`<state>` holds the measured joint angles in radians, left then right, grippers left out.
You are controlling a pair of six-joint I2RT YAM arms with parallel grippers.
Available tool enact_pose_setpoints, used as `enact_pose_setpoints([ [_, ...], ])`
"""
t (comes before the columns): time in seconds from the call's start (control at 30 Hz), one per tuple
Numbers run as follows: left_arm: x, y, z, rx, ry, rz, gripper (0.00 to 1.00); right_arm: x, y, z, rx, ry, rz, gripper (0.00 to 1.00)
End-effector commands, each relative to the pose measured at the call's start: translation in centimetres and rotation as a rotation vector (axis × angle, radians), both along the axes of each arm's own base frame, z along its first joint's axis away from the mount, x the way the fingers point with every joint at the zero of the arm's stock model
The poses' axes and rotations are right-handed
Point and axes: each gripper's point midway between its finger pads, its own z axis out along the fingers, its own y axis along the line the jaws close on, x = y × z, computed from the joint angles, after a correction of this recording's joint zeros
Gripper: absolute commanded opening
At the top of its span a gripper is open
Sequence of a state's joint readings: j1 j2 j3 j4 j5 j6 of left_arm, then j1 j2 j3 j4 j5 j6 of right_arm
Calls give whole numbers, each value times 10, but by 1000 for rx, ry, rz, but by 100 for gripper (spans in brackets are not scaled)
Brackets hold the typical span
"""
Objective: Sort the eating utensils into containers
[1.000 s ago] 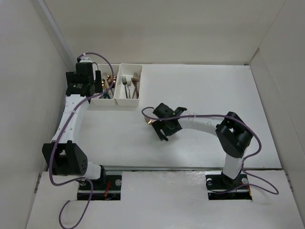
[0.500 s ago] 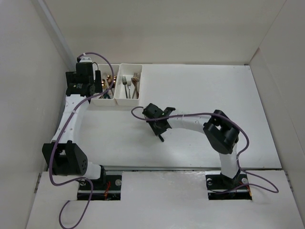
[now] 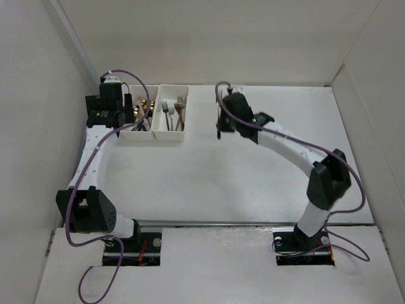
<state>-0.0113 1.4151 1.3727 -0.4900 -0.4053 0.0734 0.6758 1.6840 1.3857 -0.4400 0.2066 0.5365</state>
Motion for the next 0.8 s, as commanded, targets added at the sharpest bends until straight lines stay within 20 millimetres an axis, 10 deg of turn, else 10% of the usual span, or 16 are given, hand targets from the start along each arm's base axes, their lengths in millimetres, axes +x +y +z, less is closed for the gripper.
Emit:
enact_pose_setpoints([
  [0.0,5,3,21,-2,-65,20,100,103,88,140,281,-364,-37,0],
  [0.03,5,1,20,-9,-65,11,100,111,95,83,196,-278,-31,0],
  [0.07,5,1,20,-9,-65,11,100,131,111,153,284,-400,-26,0],
  [0.1,5,1,20,-9,-65,11,100,151,127,96,206,-325,-17,0],
  [0.23,2,1,21,-9,-77,11,100,182,154,120,292,-455,-3,0],
  [0.3,-2,4,22,9,-74,21,100,180,168,89,324,-444,62,0],
  [0.33,-2,4,22,9,-74,21,100,184,172,108,377,-512,61,0],
  [0.53,-1,6,19,14,-64,28,100,160,219,74,366,-461,205,4],
  [0.6,-1,6,19,14,-64,28,100,153,222,68,357,-445,214,26],
  [0.63,-1,6,19,14,-64,28,100,151,221,67,354,-440,214,62],
  [0.67,-1,6,19,14,-64,28,100,150,216,56,327,-416,202,78],
  [0.77,-2,9,20,27,-65,45,100,147,195,83,304,-452,139,100],
])
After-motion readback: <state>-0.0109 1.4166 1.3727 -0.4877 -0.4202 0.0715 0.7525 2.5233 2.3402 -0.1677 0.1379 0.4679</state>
